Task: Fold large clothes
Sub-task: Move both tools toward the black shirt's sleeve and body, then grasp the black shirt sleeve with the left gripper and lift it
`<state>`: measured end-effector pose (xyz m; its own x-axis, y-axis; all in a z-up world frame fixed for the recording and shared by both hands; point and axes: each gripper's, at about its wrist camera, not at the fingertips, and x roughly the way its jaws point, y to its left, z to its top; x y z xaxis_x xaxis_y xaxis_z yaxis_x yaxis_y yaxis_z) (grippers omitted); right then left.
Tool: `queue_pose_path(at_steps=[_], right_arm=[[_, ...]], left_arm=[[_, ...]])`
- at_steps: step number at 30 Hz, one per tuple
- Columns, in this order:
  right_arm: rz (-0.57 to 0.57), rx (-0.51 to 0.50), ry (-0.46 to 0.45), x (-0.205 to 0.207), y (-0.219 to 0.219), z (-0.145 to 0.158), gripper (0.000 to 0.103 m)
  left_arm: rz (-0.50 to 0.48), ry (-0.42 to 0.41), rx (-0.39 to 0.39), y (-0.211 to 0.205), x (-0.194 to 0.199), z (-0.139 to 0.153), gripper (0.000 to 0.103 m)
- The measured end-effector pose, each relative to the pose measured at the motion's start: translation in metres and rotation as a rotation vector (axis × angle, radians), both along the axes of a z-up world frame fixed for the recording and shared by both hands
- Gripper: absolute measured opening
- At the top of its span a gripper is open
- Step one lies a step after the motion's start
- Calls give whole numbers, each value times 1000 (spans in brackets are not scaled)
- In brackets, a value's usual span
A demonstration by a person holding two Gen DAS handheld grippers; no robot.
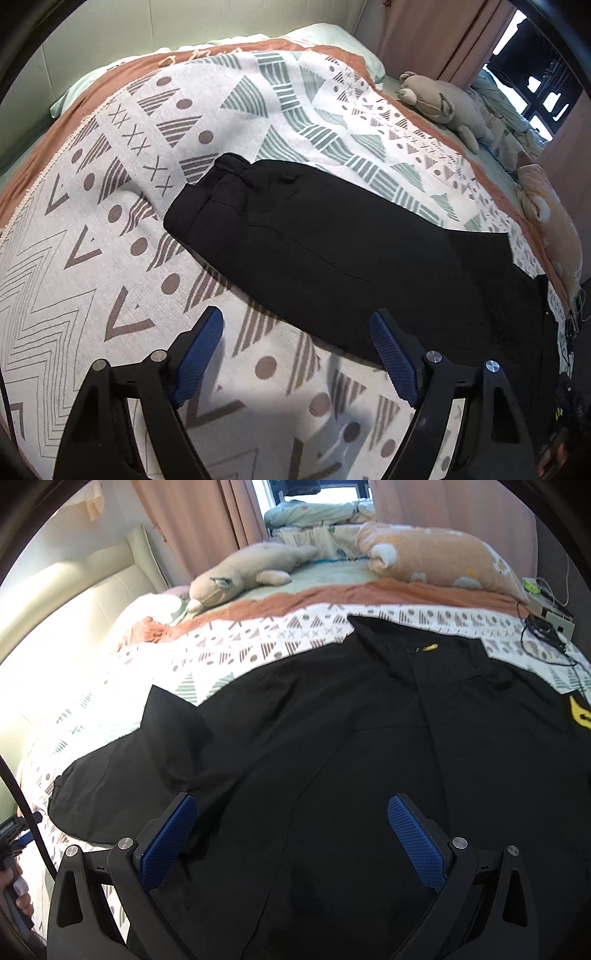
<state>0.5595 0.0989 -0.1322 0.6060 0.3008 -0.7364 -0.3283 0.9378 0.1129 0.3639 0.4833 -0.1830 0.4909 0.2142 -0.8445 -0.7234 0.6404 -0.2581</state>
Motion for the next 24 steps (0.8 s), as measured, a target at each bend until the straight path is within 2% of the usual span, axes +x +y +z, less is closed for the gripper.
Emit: queue_pose_path(at_steps=[1,2,3,7,8,9,13,16,17,18,21,24], right_arm=[[1,-2,6,3,1,-3,103],[7,-5,15,8,4,-8,103],[9,-10,20,11,7,-12,103],[11,-33,43,23,17,-31,103],[14,-43,53,26,20,-36,103],[14,-55,62,27,23,-40,103],[49,-113,63,28,42,-54,103],[86,-220,145,33,59,-85,103],[93,-250,143,32,63,-88,103],[104,-255,126,30,65,-86,103],[98,-149,143,30,52,-67,103],[84,-132,114,27,36,-48,103]], left_arm=[[7,19,-5,6,4,-9,83],[7,34,-15,12,9,-19,78],[5,41,-23,16,12,-25,66],[23,37,-13,30,19,-35,39],[20,41,-6,31,20,-33,24],[10,40,-4,30,22,-29,16],[-12,10,46,26,23,0,7],[-40,-41,81,17,23,36,6],[-52,-55,95,13,24,49,5],[-67,-71,109,7,25,64,5],[-110,-110,151,-12,29,106,5],[-153,-151,195,-38,34,149,4]])
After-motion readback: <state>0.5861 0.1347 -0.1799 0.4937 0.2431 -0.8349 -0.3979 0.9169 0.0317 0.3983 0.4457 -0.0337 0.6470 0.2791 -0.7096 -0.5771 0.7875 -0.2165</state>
